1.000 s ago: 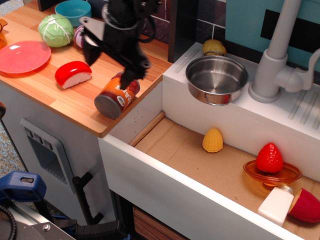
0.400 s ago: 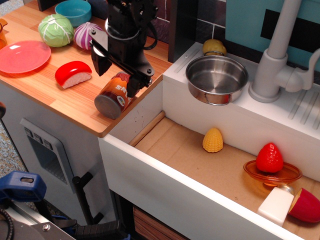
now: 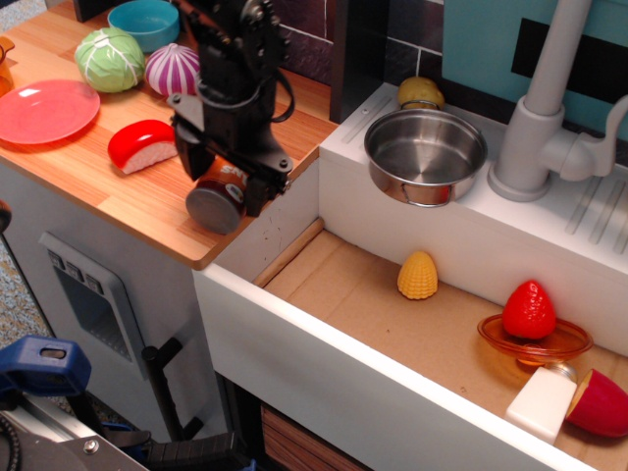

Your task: Put can in pot

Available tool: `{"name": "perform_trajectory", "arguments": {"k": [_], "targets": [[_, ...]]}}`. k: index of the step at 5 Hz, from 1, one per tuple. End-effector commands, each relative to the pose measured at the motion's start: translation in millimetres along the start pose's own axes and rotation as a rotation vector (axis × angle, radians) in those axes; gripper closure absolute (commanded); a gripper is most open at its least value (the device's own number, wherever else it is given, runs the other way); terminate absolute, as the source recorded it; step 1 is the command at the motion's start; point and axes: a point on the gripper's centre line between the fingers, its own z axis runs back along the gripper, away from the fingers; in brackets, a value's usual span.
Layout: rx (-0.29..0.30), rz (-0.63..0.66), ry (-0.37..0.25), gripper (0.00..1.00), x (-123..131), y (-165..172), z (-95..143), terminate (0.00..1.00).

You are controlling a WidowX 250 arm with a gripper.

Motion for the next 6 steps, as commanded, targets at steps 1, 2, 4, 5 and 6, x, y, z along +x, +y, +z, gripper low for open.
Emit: {"name": "perform_trajectory", "arguments": {"k": [1, 2, 4, 5, 6], "targets": [[-0.026, 0.052, 0.028, 1.0, 5, 2, 3, 0.0], [0.002, 0.036, -0.017, 1.0, 15, -4, 11, 0.0], [-0.041, -0.355, -0.256, 1.0, 94, -37, 71, 0.0], [-0.031, -0.467, -0.33, 1.0, 109, -54, 74, 0.0], [-0.035, -0.502, -0.409, 1.0, 114, -74, 73, 0.0]]}}
